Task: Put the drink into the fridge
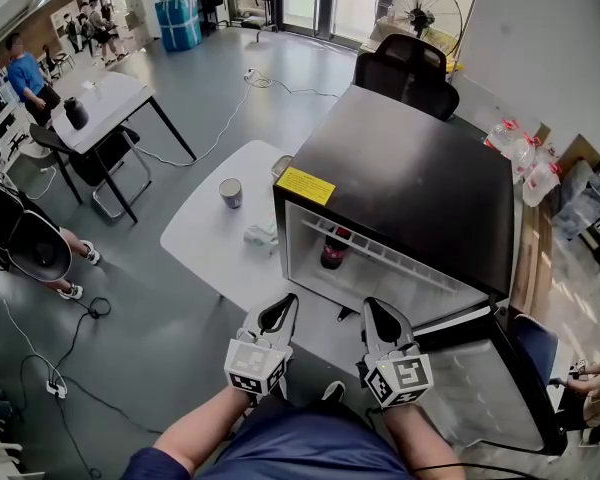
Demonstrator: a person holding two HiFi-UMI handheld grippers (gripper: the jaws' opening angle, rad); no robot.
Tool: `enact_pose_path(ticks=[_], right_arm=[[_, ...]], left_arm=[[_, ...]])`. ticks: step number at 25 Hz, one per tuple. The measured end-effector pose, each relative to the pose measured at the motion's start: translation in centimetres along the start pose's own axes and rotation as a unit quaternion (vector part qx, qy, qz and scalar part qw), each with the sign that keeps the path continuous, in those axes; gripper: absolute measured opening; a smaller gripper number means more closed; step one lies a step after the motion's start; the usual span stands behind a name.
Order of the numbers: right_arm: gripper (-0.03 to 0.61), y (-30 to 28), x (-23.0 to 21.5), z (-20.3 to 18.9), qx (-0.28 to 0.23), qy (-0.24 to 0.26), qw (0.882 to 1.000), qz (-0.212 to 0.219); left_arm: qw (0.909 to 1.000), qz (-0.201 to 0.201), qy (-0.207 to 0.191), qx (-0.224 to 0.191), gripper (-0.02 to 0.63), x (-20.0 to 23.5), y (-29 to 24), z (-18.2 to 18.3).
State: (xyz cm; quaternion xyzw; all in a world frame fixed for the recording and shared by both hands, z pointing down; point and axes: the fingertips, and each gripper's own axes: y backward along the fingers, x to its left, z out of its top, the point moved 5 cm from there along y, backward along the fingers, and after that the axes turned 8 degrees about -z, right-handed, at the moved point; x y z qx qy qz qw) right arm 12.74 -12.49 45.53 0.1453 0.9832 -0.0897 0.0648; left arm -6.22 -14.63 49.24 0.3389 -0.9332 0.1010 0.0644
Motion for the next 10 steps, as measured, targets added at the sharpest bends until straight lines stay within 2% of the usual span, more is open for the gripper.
enact_pose_path(ticks=[10], right_arm=[[0.006, 0.14, -0.15, 0.07, -0.002, -0.001, 1.0, -0.009]], left_arm=[[1.0, -0.003, -0.003, -0.002, 0.008, 0.31, -0.07, 0.1]])
